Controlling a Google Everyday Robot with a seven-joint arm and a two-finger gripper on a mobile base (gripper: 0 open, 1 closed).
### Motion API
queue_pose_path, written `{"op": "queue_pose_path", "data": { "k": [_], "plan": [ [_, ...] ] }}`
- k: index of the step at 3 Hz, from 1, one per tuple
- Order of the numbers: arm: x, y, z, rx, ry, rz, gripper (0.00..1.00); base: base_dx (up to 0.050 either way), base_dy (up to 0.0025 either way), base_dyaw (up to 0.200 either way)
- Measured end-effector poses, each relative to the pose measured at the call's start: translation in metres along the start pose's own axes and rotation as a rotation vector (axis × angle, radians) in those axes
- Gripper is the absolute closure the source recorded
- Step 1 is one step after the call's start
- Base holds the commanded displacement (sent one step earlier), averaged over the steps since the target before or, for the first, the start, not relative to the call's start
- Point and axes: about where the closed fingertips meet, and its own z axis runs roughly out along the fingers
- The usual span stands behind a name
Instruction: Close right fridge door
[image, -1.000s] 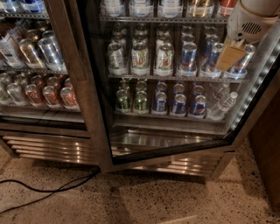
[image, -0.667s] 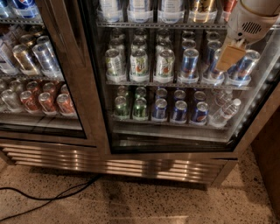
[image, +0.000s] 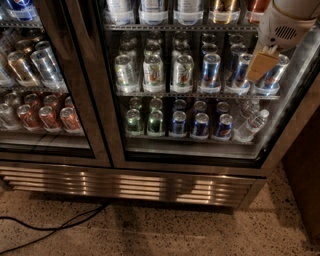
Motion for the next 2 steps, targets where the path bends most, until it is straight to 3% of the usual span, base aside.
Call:
{"op": "queue_pose_path", "data": {
  "k": [1,2],
  "plan": [
    [0.0000,0.0000,0.0000,0.000,0.000,0.000,1.00,-0.050,-0.00001,0.000],
    [0.0000,0.0000,0.0000,0.000,0.000,0.000,1.00,0.000,0.00000,0.000]
  ]
}}
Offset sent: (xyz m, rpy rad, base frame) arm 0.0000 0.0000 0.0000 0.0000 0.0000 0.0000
